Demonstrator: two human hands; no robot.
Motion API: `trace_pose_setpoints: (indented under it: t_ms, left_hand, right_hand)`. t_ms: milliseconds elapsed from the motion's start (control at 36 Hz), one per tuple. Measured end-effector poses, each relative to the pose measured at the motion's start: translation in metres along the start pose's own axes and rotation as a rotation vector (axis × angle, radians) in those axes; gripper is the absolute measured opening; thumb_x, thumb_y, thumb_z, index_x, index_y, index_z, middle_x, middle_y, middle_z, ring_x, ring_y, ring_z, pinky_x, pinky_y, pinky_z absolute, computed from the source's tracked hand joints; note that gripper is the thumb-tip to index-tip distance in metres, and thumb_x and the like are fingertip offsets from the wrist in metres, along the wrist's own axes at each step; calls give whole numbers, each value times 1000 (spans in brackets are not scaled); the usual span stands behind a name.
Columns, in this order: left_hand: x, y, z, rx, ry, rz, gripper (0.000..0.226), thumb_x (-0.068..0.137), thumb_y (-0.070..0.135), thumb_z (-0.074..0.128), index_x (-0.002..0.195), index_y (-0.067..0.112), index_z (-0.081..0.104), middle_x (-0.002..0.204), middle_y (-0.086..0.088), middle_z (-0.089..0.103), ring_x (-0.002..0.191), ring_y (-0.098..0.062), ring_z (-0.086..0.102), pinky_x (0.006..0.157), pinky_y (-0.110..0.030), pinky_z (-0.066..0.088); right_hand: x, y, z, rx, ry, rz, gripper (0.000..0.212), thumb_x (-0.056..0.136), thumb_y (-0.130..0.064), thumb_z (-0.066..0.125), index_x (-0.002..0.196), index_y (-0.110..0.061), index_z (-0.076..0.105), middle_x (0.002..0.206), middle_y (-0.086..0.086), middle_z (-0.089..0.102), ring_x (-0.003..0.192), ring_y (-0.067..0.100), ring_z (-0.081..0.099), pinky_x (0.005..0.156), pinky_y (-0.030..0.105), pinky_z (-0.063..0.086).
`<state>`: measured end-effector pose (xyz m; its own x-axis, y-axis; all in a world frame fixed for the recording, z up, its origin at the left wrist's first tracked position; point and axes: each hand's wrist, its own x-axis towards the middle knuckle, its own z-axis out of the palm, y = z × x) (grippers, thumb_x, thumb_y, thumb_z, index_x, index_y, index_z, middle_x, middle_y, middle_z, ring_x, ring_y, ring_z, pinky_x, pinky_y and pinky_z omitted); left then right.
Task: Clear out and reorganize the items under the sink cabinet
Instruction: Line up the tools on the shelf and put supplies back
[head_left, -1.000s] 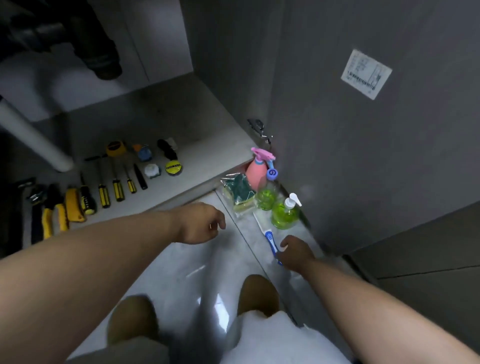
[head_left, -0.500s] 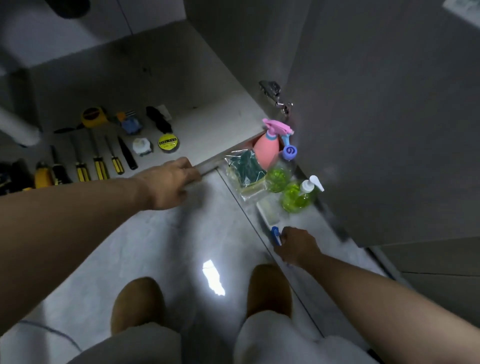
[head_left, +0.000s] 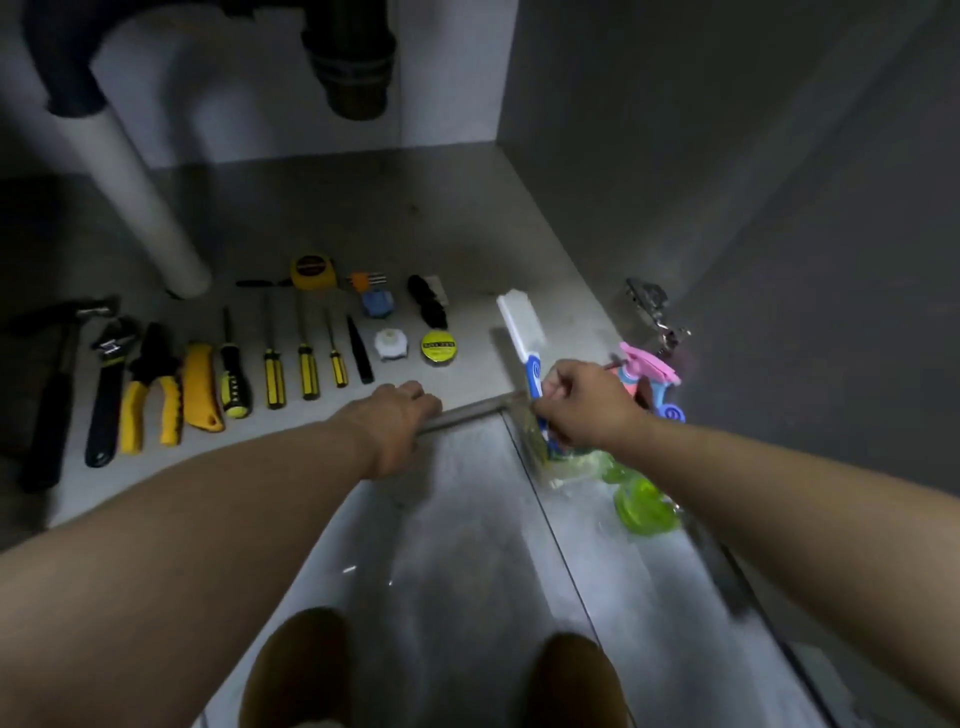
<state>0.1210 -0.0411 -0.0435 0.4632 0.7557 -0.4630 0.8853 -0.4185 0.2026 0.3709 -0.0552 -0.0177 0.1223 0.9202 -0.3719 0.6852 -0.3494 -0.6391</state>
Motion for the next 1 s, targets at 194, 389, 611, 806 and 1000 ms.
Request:
trace_pose_setpoints:
  t_ms: [194,389,611,806,1000]
  left_hand:
    - [2,-13,9,25,-3,13,63,95,19,61,153,30,37,154,3,29,133,-24,34,100,-44,49]
    - [2,-4,-2,68,-29,16,54,93,26,64,144,21,47,139,-4,38,125,-26,39,93,-43,52]
    - [1,0,-4,80,-49,-1,56,93,25,63,146,17,43,144,-4,33,130,-27,36,96,-45,52]
    - [-1,2,-5,97,-64,-4,54,93,28,65,141,16,45,141,-4,34,125,-26,37,91,-42,54]
    - [-2,4,-5,138,-93,-8,67,91,32,69,149,16,38,145,-5,30,128,-27,35,91,-44,55]
  right_hand:
    - [71,-43,24,-105,63,73,10,81,-17,65,88,-11,61,76,11,74,70,30,74,76,45,62]
    - [101,-52,55,-235,97,67,22,87,-26,70,103,-15,62,100,9,68,88,27,65,71,29,46]
    - [119,-55,74,-331,124,40,36,88,-30,73,116,-11,61,109,12,65,85,24,54,72,30,41]
    - [118,-52,77,-361,143,-15,33,89,-25,72,114,-9,58,110,15,62,88,26,57,72,32,41]
    - [98,-44,64,-445,191,-128,30,94,-33,62,112,-10,57,108,13,58,92,33,60,78,38,51]
